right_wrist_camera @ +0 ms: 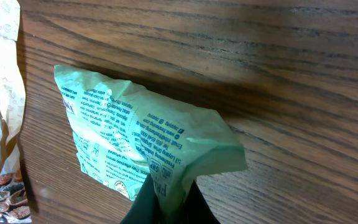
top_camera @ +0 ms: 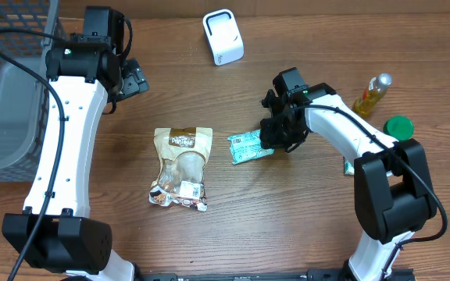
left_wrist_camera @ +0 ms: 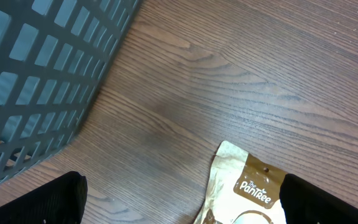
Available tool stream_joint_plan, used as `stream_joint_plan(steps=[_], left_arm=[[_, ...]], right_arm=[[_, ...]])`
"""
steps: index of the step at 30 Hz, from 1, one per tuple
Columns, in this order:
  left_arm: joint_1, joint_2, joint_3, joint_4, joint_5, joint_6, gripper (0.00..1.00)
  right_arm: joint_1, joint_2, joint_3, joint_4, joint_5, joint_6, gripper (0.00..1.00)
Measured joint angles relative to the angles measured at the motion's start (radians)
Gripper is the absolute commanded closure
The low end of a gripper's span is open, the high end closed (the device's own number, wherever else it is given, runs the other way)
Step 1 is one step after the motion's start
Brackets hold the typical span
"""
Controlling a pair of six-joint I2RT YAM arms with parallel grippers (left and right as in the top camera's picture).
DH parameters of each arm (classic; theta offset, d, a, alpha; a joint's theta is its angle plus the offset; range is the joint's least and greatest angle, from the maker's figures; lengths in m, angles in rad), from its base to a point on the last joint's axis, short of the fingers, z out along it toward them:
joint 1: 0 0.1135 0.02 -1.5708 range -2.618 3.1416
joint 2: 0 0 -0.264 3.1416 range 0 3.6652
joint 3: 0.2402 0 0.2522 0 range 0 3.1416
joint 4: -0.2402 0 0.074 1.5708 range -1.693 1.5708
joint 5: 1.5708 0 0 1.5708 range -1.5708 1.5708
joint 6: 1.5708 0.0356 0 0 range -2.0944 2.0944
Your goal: Scan the item barcode
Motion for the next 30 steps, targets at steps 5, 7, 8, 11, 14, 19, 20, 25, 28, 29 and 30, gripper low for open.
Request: stream_joint_plan(steps=[5, 7, 8, 11, 14, 19, 20, 25, 28, 29, 30], left_arm=[[0.000, 0.000, 0.000, 0.000, 0.000, 0.000, 0.00], [0.000, 0.000, 0.000, 0.000, 0.000, 0.000, 0.00], [0.000, 0.000, 0.000, 0.000, 0.000, 0.000, 0.00], [0.000, 0.000, 0.000, 0.000, 0.000, 0.000, 0.00], [0.000, 0.000, 0.000, 0.000, 0.000, 0.000, 0.00], [0.000, 0.000, 0.000, 0.000, 0.000, 0.000, 0.00], [0.000, 0.000, 0.000, 0.000, 0.000, 0.000, 0.00], [0.000, 0.000, 0.000, 0.000, 0.000, 0.000, 0.00], [0.000, 0.000, 0.000, 0.000, 0.000, 0.000, 0.00], [0.000, 0.000, 0.000, 0.000, 0.000, 0.000, 0.00], [0.000, 0.000, 0.000, 0.000, 0.000, 0.000, 0.00]], right_arm=[[0.000, 0.000, 0.000, 0.000, 0.000, -0.009, 0.96], [0.000, 0.000, 0.000, 0.000, 0.001, -0.010, 0.96], [0.000, 0.000, 0.000, 0.000, 0.001, -0.011, 0.96], [0.000, 0.000, 0.000, 0.000, 0.001, -0.013, 0.94], [0.000, 0.000, 0.000, 0.000, 0.000, -0.015, 0.91], [0.000, 0.000, 0.000, 0.000, 0.001, -0.016, 0.91], [0.000, 0.000, 0.000, 0.000, 0.001, -0.016, 0.91], [0.000, 0.000, 0.000, 0.000, 0.001, -0.015, 0.83], [0.000, 0.000, 0.000, 0.000, 0.005, -0.015, 0.73], [0.000, 0.000, 0.000, 0.001, 0.006, -0.012, 0.64], [0.000, 0.000, 0.000, 0.001, 0.006, -0.014, 0.58]])
